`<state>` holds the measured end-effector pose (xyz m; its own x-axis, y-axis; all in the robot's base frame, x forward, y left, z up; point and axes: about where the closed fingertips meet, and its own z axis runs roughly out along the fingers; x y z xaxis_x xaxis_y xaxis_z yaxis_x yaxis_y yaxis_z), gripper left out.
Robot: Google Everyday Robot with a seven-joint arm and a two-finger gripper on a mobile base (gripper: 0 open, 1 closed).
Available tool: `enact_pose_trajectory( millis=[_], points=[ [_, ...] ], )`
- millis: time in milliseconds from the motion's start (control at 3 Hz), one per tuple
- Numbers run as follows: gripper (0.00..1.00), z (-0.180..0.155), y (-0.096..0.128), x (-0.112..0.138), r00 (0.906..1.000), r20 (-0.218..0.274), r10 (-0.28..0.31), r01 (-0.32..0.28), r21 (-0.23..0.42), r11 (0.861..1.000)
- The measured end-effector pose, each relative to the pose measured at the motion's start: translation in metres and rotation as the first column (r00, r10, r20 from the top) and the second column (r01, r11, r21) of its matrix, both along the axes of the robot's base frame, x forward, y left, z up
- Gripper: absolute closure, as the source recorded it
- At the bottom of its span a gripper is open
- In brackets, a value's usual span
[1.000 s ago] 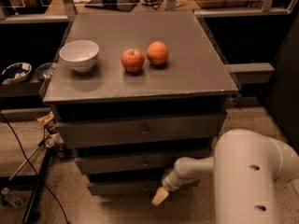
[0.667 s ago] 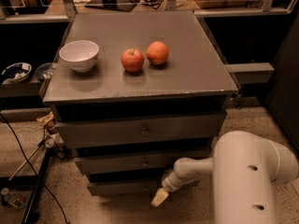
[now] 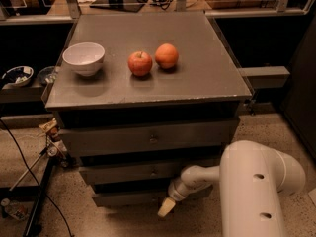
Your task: Open bottom drawer
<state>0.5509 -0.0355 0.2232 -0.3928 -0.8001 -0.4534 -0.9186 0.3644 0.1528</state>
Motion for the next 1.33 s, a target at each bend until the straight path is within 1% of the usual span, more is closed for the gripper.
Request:
enact_pose_trajectory(
  millis=[333, 667, 1000, 1333],
  points=[
    [0.00, -0.018, -0.004, -0.021, 0.9978, -0.034, 0.056, -0.058, -0.032, 0.998],
    [0.00, -0.021, -0.012, -0.033, 0.9967, -0.043, 0.068, -0.070, -0.031, 0.997],
    [0.00, -0.019, -0.015, -0.037, 0.9961, -0.048, 0.074, -0.075, -0.032, 0.997],
    [0.00, 0.003, -0.023, -0.049, 0.9967, -0.050, 0.064, -0.064, 0.009, 0.998]
  ],
)
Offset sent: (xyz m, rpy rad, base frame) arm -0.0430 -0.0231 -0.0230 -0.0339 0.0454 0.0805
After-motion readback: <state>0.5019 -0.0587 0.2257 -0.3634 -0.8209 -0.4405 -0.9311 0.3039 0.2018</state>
